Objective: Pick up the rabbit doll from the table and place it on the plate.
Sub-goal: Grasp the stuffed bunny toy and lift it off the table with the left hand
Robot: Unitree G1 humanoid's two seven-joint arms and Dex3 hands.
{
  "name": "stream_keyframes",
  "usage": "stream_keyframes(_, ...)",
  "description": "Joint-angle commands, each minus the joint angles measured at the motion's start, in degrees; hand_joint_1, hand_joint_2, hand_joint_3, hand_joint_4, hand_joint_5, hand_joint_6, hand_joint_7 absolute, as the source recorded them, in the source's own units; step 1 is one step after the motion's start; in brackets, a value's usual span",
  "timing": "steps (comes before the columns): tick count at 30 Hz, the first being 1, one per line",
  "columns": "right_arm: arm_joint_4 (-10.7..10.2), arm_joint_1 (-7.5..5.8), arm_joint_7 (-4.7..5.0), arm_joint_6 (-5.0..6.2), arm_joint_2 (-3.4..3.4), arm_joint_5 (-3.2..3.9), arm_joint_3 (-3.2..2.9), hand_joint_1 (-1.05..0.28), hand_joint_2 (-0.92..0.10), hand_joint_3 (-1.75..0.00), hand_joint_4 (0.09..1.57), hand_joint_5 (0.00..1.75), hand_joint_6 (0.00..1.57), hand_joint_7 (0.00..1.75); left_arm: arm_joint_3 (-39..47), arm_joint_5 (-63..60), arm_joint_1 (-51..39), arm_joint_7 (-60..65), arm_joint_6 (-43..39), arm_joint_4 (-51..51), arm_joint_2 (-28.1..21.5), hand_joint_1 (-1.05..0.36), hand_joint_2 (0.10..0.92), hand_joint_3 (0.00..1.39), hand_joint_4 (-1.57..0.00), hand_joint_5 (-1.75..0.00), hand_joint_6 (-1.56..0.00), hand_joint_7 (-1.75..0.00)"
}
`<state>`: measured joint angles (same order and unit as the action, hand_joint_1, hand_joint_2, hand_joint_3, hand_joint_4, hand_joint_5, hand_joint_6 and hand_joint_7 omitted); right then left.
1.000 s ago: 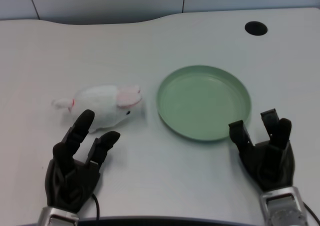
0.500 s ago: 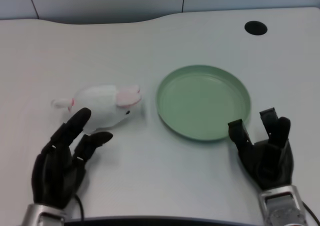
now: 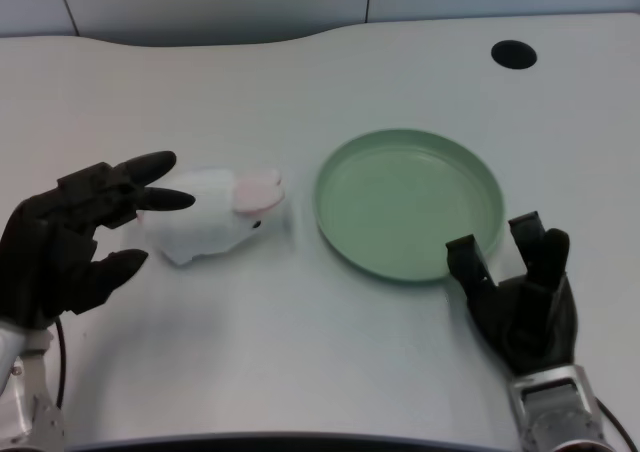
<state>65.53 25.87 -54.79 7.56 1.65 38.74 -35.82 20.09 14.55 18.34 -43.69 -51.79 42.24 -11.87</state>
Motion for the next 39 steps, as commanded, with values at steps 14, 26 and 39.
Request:
stream_keyframes(14, 1.57, -1.18, -0.03, -1.47, 0.42, 0.27, -0.48, -0.49, -0.92, -0.20, 0.77, 1.75, 0.58, 1.75, -11.46, -62.29, 11.03, 54.26, -7.39, -1.68, -17.12, -0.93, 0.921, 0.08, -0.27, 0.00, -0.28, 0.00)
stream_keyframes(26, 1.41, -0.88, -0.80, -0.43, 0.83, 0.35, -0.62, -0.49, -0.92, -0.22, 0.77, 1.75, 0.59, 1.74, -32.92, -74.74, 22.45, 82.95, 7.17, 14.93, -18.51, -1.00, 0.921, 0.10, -0.15, 0.00, -0.18, 0.00)
stream_keyframes(39, -0.33, -2.23, -1.24, -1.12, 2.24, 0.66, -0.91, -0.49, -0.92, -0.19, 0.75, 1.75, 0.57, 1.74, -42.89, -67.39, 25.39, 80.67, 9.86, 28.54, -15.30, -1.05, 0.881, 0.07, -0.25, -0.06, -0.22, -0.02)
